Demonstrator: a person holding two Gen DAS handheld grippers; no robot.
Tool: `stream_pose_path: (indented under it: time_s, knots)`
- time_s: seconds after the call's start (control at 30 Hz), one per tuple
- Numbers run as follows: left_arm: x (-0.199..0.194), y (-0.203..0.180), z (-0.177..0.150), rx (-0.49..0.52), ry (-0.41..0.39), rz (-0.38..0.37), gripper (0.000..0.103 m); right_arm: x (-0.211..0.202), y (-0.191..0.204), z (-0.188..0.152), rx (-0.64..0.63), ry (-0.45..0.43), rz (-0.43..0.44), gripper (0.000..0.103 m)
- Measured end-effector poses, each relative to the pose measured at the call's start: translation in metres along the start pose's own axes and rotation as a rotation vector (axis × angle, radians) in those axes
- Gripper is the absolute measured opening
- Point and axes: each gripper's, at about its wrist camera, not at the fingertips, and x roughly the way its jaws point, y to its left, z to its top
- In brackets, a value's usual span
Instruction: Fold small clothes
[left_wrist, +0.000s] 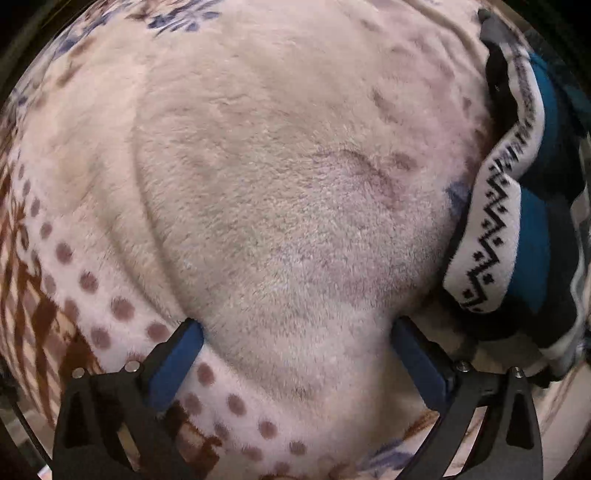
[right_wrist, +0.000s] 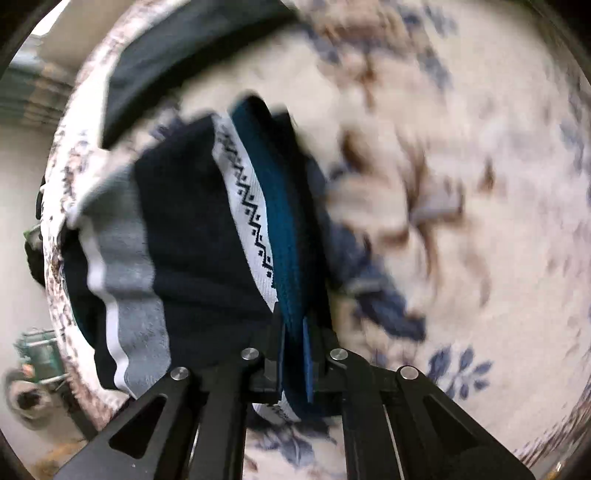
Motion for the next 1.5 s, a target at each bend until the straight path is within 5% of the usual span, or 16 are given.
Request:
stream_pose_path:
  time_s: [0.1,0.2,0.23,0.4,0.43,0.47,0.5,0.67,0.8,1.07,1.2,1.33,1.5]
  knots:
    - [-0.005,-0.001,0.010,-0.029,0.062,0.011,0.103,-0.003,0.005,0.009,-0.028,0.048,0.004,0.023]
    - [-0.029,0.001,0.022,-0.089,0.035,-0.012,0.103,-0.033,0.019,0.027,-0.069,-0.062,0.049,0.060]
    - [-0.043,0.002,0.027,-0.090,0.001,0.002,0.103,-0.040,0.024,0.036,-0.084,-0.099,0.058,0.063]
    - [-0.109,-0.020,0.063,-0.022,-0.211,0.053,0.103,-0.012,0.044,0.093,-0.117,-0.119,0.060,0.063]
    - [-0.117,-0.029,0.072,-0.002,-0.238,0.059,0.103,-0.003,0.046,0.103,-0.116,-0.114,0.064,0.057]
    - [-0.124,-0.041,0.081,0.016,-0.262,0.080,0.103,0.002,0.049,0.110,-0.120,-0.130,0.066,0.042]
    - [-0.133,-0.055,0.092,0.049,-0.302,0.083,0.103,0.005,0.056,0.114,-0.127,-0.148,0.059,0.010]
    - [-0.127,-0.116,0.119,0.227,-0.369,0.043,0.103,-0.024,0.079,0.105,-0.200,-0.311,0.003,0.009]
    - [-0.072,-0.169,0.159,0.360,-0.313,0.150,0.103,-0.056,0.069,0.096,-0.182,-0.380,0.012,0.009]
    - [-0.039,-0.161,0.220,0.249,-0.195,0.138,0.103,-0.043,0.073,0.127,-0.158,-0.379,-0.015,0.009]
    - [-0.045,-0.148,0.222,0.240,-0.188,0.142,0.103,0.004,0.068,0.150,-0.124,-0.226,-0.013,0.010]
    - [-0.082,-0.128,0.208,0.231,-0.271,0.145,0.103,0.004,0.051,0.147,-0.067,-0.160,0.044,0.048]
    - [-0.115,-0.104,0.156,0.263,-0.320,0.131,0.103,-0.029,0.010,0.089,0.042,-0.131,0.144,0.056]
